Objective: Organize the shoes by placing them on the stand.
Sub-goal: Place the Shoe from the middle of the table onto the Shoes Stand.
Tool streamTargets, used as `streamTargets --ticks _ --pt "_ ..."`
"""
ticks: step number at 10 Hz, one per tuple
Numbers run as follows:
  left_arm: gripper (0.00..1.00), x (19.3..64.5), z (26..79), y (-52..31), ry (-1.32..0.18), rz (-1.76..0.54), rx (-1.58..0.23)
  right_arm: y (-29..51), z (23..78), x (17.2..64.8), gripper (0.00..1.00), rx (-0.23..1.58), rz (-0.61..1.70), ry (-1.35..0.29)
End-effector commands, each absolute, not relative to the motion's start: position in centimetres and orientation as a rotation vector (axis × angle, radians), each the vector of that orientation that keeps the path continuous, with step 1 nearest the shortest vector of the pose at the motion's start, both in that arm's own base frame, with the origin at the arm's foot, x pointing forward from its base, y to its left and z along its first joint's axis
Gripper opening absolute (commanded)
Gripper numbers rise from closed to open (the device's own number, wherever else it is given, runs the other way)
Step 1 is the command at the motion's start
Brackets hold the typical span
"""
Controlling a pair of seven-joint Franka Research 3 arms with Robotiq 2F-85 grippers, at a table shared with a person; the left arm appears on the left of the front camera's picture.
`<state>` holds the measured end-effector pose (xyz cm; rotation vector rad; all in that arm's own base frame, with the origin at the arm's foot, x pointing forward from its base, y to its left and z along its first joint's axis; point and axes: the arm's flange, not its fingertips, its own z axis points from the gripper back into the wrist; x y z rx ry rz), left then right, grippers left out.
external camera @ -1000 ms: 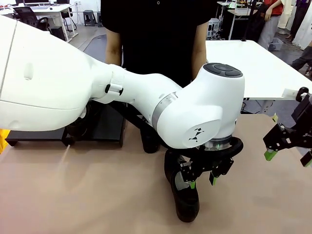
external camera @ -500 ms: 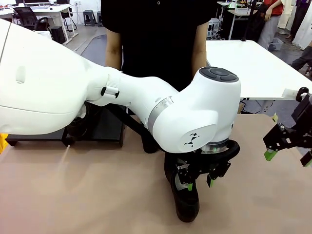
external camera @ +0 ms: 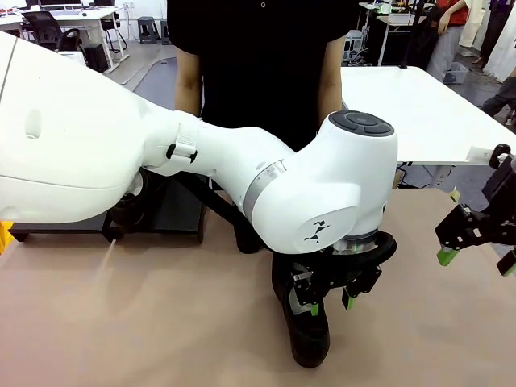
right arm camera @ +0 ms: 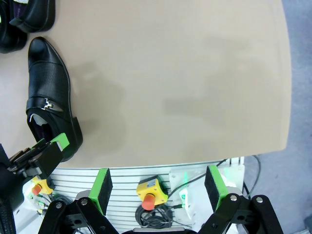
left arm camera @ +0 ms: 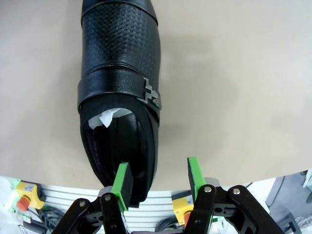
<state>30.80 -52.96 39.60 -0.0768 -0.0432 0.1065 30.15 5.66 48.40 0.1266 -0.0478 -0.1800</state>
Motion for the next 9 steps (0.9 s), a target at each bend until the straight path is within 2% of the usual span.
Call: streamTargets --ticks 1,9 --pt "0.61 30.7 38.9 -52.7 -0.05 0.124 -0.098 5.7 48.5 30.1 1.0 0.137 -0.172 -0.047" --pt "0.61 31.4 36.7 -53.3 -0.043 0.117 -0.073 5.7 48.5 30.1 1.0 0.137 -0.172 -0.047"
